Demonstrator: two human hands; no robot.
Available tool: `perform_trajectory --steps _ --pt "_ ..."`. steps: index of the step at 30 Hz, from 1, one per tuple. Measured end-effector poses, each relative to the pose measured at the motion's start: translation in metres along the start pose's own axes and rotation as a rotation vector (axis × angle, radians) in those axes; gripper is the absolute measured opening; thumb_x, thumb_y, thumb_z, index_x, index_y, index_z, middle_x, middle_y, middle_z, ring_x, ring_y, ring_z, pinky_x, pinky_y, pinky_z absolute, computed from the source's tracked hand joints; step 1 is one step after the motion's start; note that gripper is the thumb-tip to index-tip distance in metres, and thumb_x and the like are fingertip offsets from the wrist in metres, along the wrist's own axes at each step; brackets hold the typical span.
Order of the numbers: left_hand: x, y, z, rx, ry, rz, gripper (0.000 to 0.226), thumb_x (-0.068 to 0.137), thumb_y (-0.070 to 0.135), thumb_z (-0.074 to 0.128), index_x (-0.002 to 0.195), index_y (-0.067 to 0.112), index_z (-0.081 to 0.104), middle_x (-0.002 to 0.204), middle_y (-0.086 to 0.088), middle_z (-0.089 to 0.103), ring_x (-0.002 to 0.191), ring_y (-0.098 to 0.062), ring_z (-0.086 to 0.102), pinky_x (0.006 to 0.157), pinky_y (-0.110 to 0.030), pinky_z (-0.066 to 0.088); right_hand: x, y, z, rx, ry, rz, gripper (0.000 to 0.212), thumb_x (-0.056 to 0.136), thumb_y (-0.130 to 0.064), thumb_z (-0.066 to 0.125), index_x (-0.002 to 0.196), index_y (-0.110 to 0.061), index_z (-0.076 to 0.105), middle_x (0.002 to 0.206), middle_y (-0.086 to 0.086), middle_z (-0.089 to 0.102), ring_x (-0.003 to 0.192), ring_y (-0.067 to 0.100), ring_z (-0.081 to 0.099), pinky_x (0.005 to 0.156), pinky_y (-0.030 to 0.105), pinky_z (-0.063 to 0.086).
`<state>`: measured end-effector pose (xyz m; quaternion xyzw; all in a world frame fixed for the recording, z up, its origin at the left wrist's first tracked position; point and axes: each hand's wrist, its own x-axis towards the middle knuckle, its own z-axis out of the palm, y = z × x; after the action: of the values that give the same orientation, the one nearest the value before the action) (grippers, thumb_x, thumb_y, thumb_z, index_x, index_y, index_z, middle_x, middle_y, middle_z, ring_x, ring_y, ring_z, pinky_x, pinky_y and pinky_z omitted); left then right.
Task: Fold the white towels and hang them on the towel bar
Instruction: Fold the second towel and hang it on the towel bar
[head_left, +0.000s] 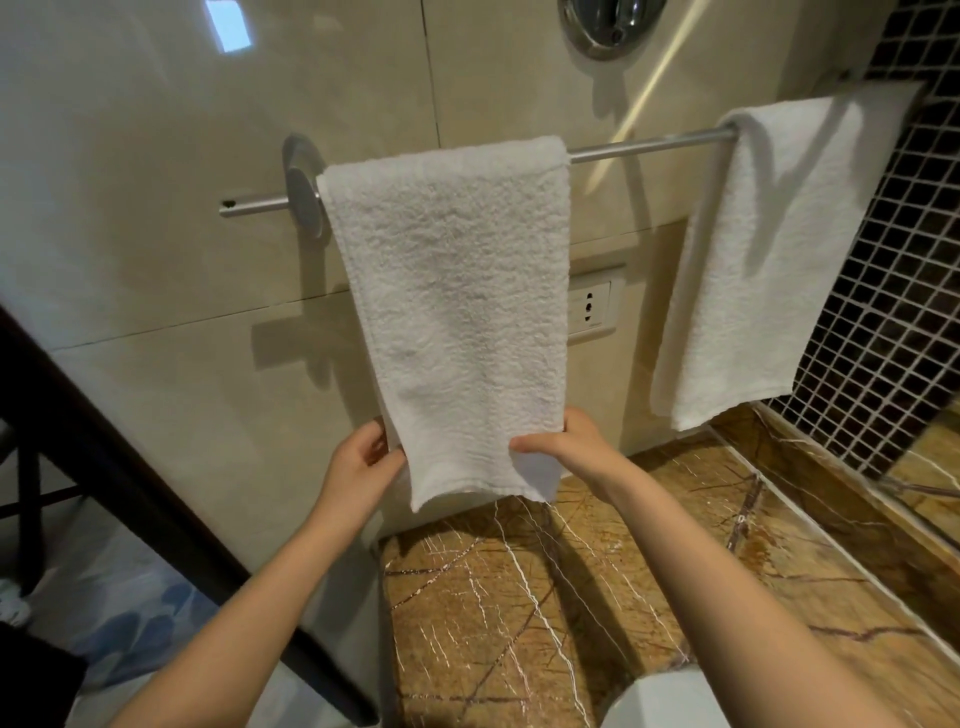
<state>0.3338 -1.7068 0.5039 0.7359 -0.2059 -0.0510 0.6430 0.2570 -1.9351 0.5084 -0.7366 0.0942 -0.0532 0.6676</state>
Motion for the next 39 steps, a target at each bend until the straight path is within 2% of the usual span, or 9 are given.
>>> perform_trajectory --steps 8,14,18,23,27,31,34,36,39 --pt "0.005 -0.012 0.004 0.130 0.000 -0.019 0.030 0.085 -0.006 0.060 0.094 0.022 0.065 0.091 0.011 0.067 0.088 -0.002 0.063 0.067 -0.010 0.050 0.005 -0.001 0.003 -0.006 -0.005 -0.010 0.033 0.080 -0.008 0.070 0.098 -0.032 0.059 0.098 -0.019 0.063 0.081 -0.012 0.060 0.060 0.002 0.043" --pt "-0.006 -0.014 -0.005 0.149 -0.138 0.008 0.037 0.094 -0.002 0.047 0.095 0.031 0.064 0.095 0.017 0.066 0.090 0.006 0.063 0.074 -0.009 0.048 0.007 -0.004 0.003 -0.046 -0.028 -0.007 0.025 0.081 -0.007 0.068 0.095 -0.027 0.061 0.102 -0.010 0.064 0.094 0.003 0.059 0.070 0.015 0.041" --pt "-0.008 -0.014 -0.009 0.161 -0.148 0.016 0.035 0.093 -0.003 0.049 0.096 0.028 0.064 0.098 0.014 0.067 0.092 0.002 0.064 0.076 -0.011 0.049 0.005 -0.005 0.003 -0.046 -0.050 0.002 0.024 0.081 -0.006 0.067 0.095 -0.024 0.062 0.101 -0.008 0.065 0.094 0.003 0.059 0.071 0.014 0.042" --pt "-0.011 -0.022 -0.007 0.186 -0.063 -0.003 0.033 0.087 -0.008 0.056 0.089 0.024 0.066 0.091 0.012 0.067 0.084 0.000 0.065 0.069 -0.010 0.050 0.004 -0.003 0.002 -0.040 -0.048 -0.007 0.025 0.081 -0.008 0.069 0.098 -0.025 0.062 0.103 -0.011 0.065 0.096 0.002 0.060 0.072 0.013 0.043" --pt "-0.016 -0.031 -0.001 0.150 -0.044 -0.036 0.027 0.085 -0.005 0.062 0.104 0.013 0.066 0.094 0.015 0.067 0.084 0.003 0.065 0.070 -0.009 0.050 0.002 0.000 0.000 -0.039 -0.059 -0.010 0.020 0.080 -0.010 0.072 0.094 -0.023 0.066 0.100 -0.011 0.068 0.089 -0.001 0.065 0.068 0.009 0.049" --pt "-0.017 -0.029 0.001 0.126 0.006 -0.037 0.033 0.084 -0.004 0.063 0.098 0.026 0.063 0.094 0.013 0.066 0.084 0.001 0.064 0.070 -0.009 0.050 -0.001 0.004 -0.002 -0.033 -0.055 -0.028 0.018 0.080 -0.007 0.073 0.093 -0.018 0.069 0.096 -0.008 0.071 0.084 0.001 0.069 0.069 0.013 0.053" --pt "-0.023 -0.024 0.000 -0.078 0.119 -0.066 0.018 0.088 0.008 0.056 0.094 0.025 0.055 0.085 0.005 0.066 0.081 -0.009 0.063 0.071 -0.020 0.048 -0.004 0.010 -0.002 -0.089 -0.018 -0.048 0.015 0.080 -0.011 0.073 0.092 -0.019 0.068 0.095 -0.010 0.071 0.085 0.002 0.068 0.070 0.014 0.053" --pt "-0.031 -0.019 0.000 -0.148 0.137 -0.021 0.004 0.082 0.024 0.054 0.084 0.021 0.051 0.074 0.006 0.059 0.072 -0.009 0.056 0.066 -0.019 0.045 -0.006 0.017 -0.001 -0.120 0.017 -0.061 0.011 0.081 -0.013 0.073 0.088 -0.020 0.068 0.093 -0.008 0.071 0.085 0.005 0.068 0.073 0.017 0.054" --pt "-0.039 -0.017 0.004 0.030 0.095 0.077 0.027 0.080 0.033 0.066 0.075 0.010 0.053 0.067 -0.001 0.054 0.067 -0.011 0.052 0.064 -0.020 0.044 -0.010 0.026 0.001 -0.120 0.037 -0.067 0.009 0.081 -0.015 0.073 0.084 -0.023 0.069 0.092 -0.008 0.072 0.081 0.003 0.068 0.070 0.015 0.052"
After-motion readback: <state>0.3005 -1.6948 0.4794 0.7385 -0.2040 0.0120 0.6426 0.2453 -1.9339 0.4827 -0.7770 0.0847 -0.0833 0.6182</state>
